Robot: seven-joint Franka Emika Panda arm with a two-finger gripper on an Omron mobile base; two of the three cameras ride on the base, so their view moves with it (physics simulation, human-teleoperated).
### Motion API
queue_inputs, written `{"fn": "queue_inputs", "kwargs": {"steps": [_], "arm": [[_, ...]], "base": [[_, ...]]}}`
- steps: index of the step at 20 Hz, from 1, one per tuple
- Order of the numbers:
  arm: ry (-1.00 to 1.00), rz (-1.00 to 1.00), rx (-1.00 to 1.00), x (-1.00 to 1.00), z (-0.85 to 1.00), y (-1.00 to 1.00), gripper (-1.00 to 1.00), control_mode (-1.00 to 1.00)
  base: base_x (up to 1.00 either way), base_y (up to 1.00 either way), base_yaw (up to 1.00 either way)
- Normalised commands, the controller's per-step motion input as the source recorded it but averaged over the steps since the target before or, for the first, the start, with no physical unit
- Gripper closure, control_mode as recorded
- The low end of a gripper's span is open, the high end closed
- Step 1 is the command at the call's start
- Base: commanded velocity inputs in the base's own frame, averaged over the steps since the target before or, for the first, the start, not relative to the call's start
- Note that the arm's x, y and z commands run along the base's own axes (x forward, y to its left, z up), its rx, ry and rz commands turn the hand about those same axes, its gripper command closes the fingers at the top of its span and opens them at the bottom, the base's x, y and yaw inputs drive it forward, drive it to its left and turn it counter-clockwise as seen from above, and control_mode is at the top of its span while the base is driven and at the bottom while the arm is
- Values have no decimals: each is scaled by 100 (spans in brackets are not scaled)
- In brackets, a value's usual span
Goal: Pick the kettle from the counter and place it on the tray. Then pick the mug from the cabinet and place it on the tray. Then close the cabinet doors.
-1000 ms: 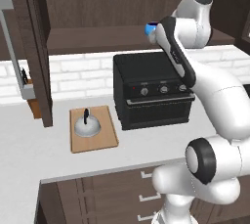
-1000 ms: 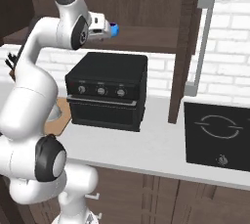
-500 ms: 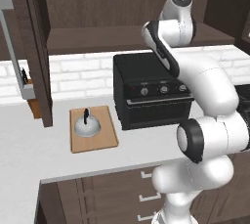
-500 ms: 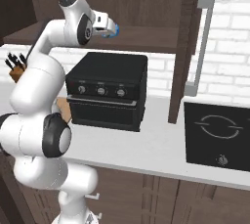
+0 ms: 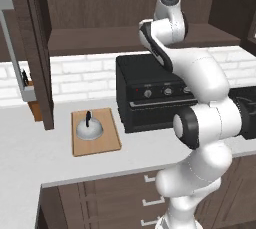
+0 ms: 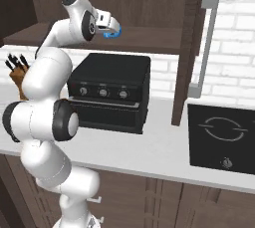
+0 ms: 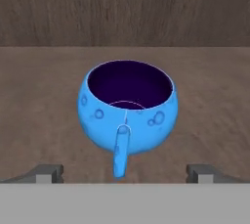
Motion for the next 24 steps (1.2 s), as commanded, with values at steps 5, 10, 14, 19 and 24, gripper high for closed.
{"fn": "queue_inputs", "kwargs": {"steps": [5,10,14,19,24], "arm": [[1,0,0,52,0,0,-100,-100],[0,0,0,49,0,0,-100,-100],[0,-1,0,16,0,-1,-100,-100],[0,-4,0,0,-2,-7,-100,-100],[-1,-5,0,0,-11,-4,-100,-100]], "base": [[0,0,0],[0,0,0],[0,0,0],[0,0,0],[0,0,0]]}}
